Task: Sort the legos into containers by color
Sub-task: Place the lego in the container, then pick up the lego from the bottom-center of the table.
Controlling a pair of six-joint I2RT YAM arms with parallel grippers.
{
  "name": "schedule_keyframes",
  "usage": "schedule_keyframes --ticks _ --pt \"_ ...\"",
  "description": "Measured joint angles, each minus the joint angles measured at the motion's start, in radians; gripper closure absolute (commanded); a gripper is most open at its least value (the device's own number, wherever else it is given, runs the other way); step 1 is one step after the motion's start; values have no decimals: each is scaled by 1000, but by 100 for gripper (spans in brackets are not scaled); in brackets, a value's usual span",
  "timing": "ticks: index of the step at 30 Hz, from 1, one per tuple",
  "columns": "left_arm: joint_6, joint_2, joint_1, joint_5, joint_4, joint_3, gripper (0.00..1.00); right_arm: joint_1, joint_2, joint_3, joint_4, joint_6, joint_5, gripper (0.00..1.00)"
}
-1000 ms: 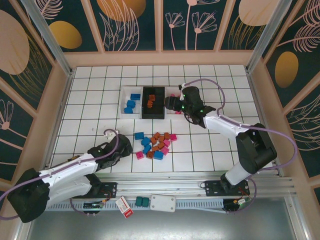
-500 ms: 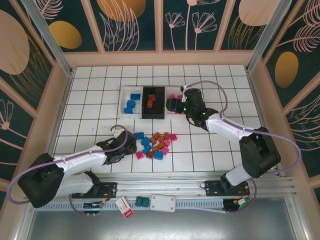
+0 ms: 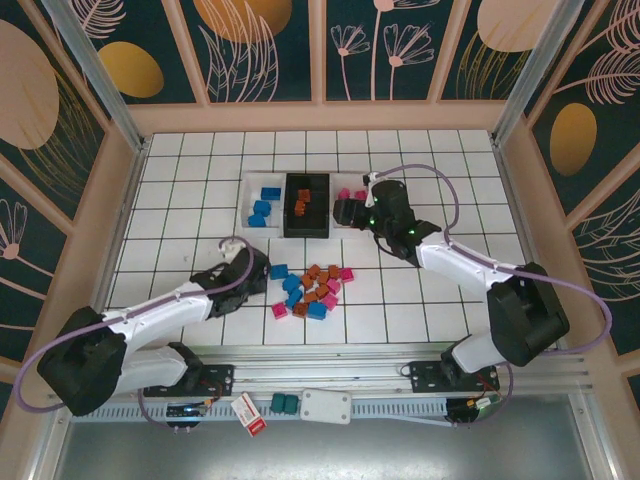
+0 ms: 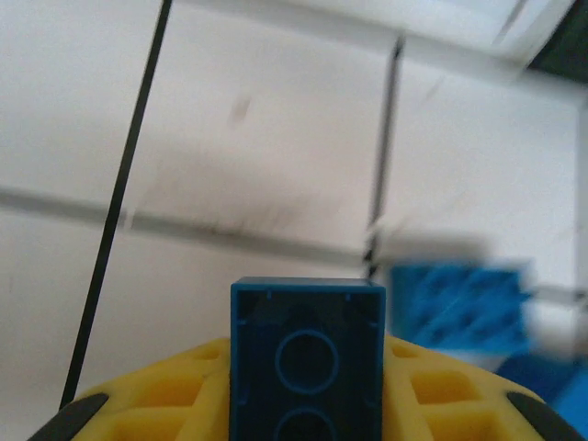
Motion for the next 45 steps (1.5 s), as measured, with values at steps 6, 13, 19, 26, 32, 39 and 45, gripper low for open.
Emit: schedule_keyframes --ticks 6,13,19,26,32,39,45 --pt "104 134 137 5 63 323 78 17 -24 -34 0 18 0 27" --pt "172 497 270 45 113 577 79 53 -42 -82 -1 24 4 27" --pt "187 682 284 75 98 692 49 77 -89 -129 -11 36 5 26" --pt "190 620 284 129 110 681 30 80 -114 -181 -18 47 7 26" --pt "171 313 252 186 156 449 5 85 -122 -212 -24 50 6 28" --pt "132 -13 132 233 192 148 1 132 -90 -241 -51 45 7 35" --pt "80 -184 131 250 167 -40 1 165 -32 -241 -98 43 24 42"
